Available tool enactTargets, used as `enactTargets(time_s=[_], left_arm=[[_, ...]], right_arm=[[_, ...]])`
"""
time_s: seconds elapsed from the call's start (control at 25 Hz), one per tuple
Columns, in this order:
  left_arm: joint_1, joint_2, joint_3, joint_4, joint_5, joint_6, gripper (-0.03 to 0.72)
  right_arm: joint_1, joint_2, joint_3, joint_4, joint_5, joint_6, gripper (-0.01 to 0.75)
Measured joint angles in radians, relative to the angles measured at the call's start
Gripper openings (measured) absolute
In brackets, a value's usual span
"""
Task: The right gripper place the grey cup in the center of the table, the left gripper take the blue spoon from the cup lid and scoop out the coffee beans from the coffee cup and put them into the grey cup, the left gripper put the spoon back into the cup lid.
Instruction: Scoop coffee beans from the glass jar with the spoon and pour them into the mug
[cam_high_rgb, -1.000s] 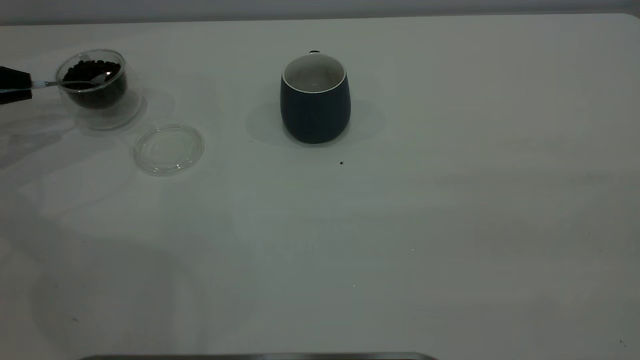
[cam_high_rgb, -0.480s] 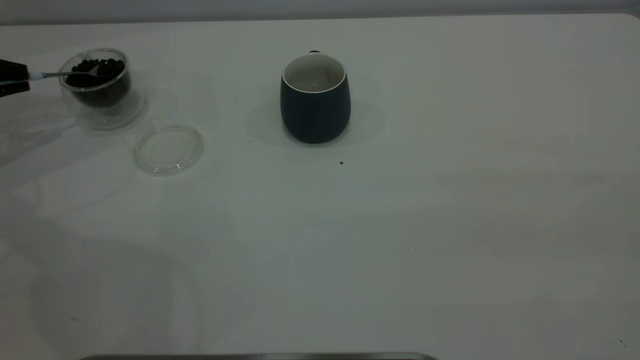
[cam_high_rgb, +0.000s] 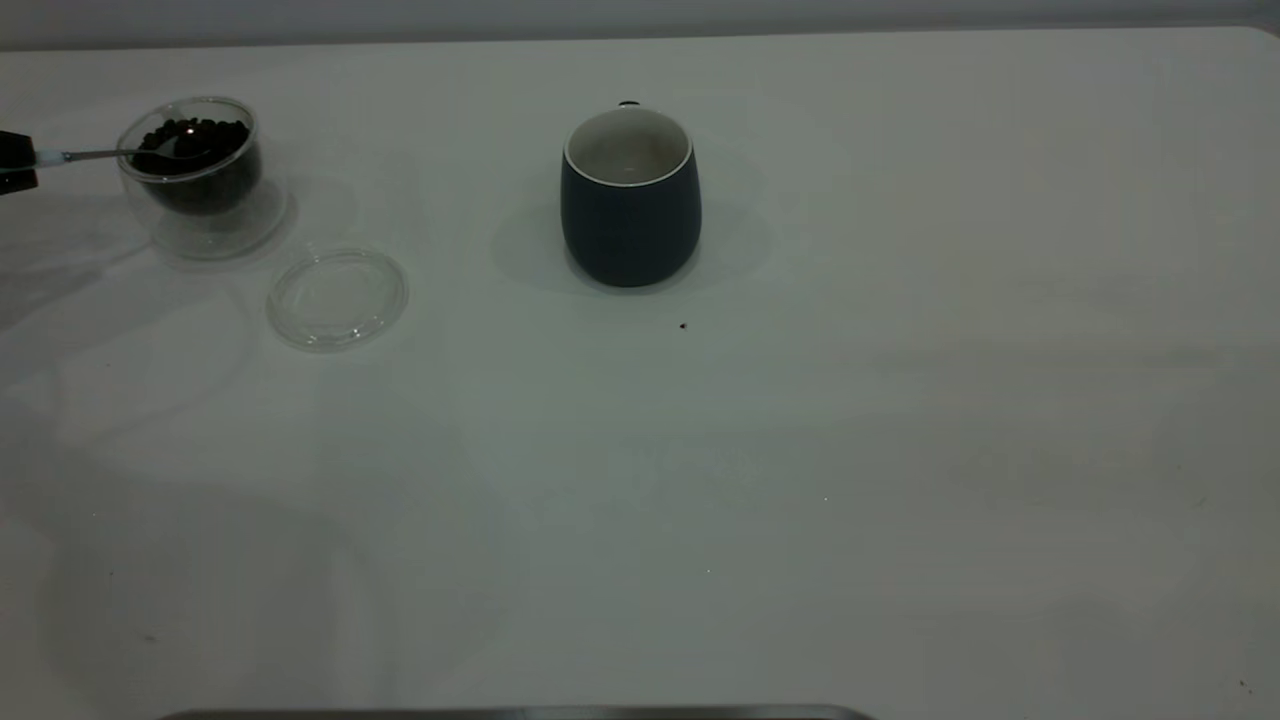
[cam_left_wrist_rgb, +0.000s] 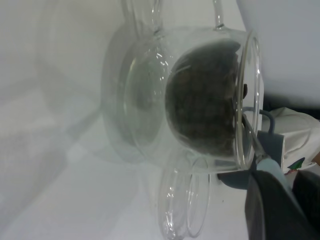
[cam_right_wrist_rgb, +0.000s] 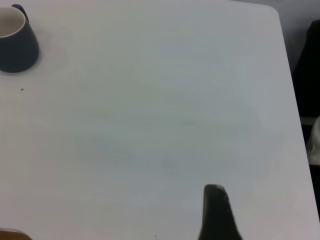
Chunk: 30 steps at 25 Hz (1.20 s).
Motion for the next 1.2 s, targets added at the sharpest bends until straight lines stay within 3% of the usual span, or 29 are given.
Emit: enactTargets(time_s=[0.8, 1.2], left_arm=[[-0.005, -0.066, 0.0, 0.02, 0.005, -0.054, 0.123], [-0.1, -0.074, 0.0, 0.016, 0.006, -0.058, 0.123]], right_arm=[[0.0, 0.0, 0.0, 0.0, 0.0, 0.0, 0.462], [0.0, 0.0, 0.0, 0.0, 0.0, 0.0, 0.462]])
